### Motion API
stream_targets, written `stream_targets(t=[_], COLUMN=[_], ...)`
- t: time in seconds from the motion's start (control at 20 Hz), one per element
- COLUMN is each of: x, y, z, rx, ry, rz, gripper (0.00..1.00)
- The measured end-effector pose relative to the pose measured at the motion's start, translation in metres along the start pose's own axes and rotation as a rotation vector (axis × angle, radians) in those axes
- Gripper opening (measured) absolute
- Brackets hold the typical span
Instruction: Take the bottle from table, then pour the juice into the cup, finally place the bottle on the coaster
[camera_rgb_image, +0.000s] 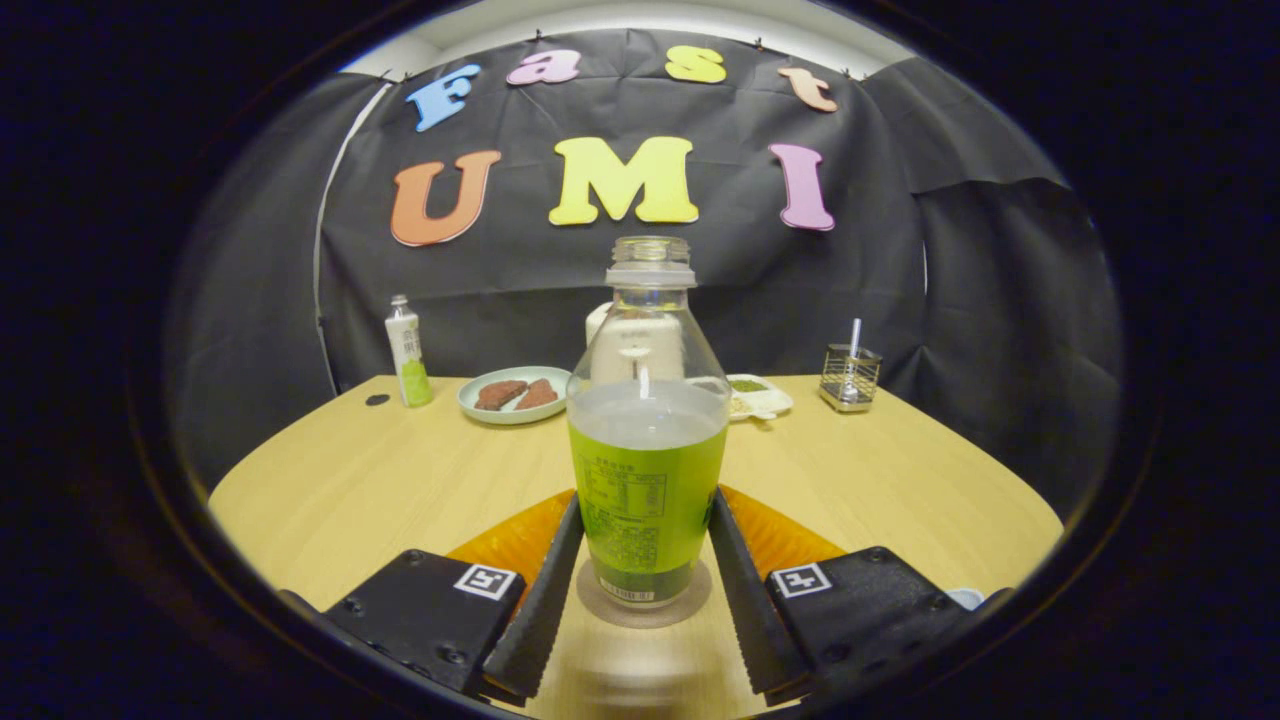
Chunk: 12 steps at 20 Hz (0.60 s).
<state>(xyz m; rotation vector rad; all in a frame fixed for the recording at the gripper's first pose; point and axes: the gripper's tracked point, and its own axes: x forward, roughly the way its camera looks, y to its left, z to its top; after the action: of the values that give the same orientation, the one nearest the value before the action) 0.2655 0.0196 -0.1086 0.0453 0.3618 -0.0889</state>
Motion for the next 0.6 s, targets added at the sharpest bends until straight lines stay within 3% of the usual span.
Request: stream_targets(t=[0.6], x=[0.013], y=[0.006], z=[-0.01], rx=[-0.012], ry=[0.016], rz=[0.048], gripper=[0.82])
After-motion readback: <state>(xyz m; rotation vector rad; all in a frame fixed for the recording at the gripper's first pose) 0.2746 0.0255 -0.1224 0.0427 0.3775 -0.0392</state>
